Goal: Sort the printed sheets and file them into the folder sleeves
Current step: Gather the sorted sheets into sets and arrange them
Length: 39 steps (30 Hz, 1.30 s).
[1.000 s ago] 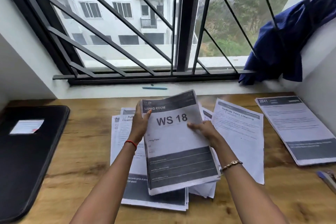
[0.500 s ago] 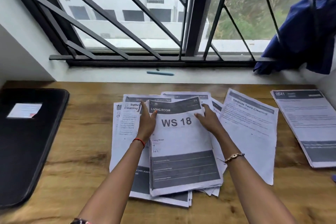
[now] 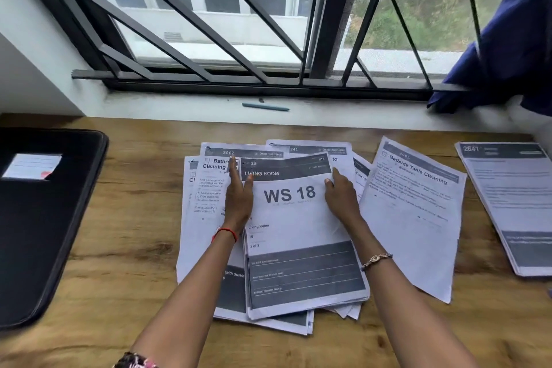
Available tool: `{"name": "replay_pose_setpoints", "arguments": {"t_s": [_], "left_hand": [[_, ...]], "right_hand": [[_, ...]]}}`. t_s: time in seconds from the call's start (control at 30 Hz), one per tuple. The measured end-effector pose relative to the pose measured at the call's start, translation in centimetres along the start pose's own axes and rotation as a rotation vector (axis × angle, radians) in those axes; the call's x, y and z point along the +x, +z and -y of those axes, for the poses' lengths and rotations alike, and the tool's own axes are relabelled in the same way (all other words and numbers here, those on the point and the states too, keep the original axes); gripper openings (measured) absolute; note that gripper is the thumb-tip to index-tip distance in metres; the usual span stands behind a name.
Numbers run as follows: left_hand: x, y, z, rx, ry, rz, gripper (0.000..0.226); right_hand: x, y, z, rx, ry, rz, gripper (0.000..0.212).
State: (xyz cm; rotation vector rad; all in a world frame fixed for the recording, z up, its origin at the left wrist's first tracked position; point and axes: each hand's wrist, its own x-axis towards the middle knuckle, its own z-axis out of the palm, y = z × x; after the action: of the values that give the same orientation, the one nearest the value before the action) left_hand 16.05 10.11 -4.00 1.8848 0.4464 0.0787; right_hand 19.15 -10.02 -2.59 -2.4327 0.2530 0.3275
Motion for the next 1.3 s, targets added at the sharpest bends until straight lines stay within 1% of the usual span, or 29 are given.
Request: {"name": "replay_pose_setpoints", "arguments": {"t_s": [0.13,0.33,0.43,0.53,0.63,0.77,0.8,0.87,1.0,1.3], "left_hand": [[0.0,0.2,0.4,0.015,0.020,-0.015,0.058],[-0.1,0.1,0.3,0.080,0.053,-0.031,0.056],[-0.2,0.2,0.5,0.057,0.079,-0.042,0.058],[0.0,0.1,0.7,0.064,0.118,-0.035,0.052],[0.2,-0.2,0.6,-0.028,0.106,-0.033,0.047],[0.7,-0.7,0.2,-0.090,0.084,-0.009,0.059],[0.9,-0.8,0.2,-0.094,0.072,0.004,0.059],[1.5,-0.9,0.3,-0.094,0.038,0.023,0.052],[1.4,-0.7,0.6,-0.059,0.026,-0.029,0.031],[1.7,-0.2,1.4,-0.069,0.001,-0.079,0.023]], "right_hand": [[-0.2,0.6,-0.1,-0.018,-0.006,-0.074,0.043],[-0.4,1.2,-0.1,-0.038,0.009,-0.097,0.045],[-0.5,1.2,-0.1,-0.041,0.027,-0.113,0.045],[-0.5,1.3,-0.1,-0.051,0.038,-0.120,0.045],[-0.6,1.4,-0.1,-0.050,0.034,-0.132,0.045],[-0.7,1.4,0.0,-0.070,0.029,-0.145,0.044],[-0.7,1.3,0.0,-0.074,0.028,-0.147,0.044],[-0.8,1.3,0.0,-0.078,0.023,-0.149,0.044],[-0.8,1.2,-0.1,-0.064,0.025,-0.156,0.044],[-0.8,1.5,-0.5,0.050,0.023,-0.220,0.042]]}}
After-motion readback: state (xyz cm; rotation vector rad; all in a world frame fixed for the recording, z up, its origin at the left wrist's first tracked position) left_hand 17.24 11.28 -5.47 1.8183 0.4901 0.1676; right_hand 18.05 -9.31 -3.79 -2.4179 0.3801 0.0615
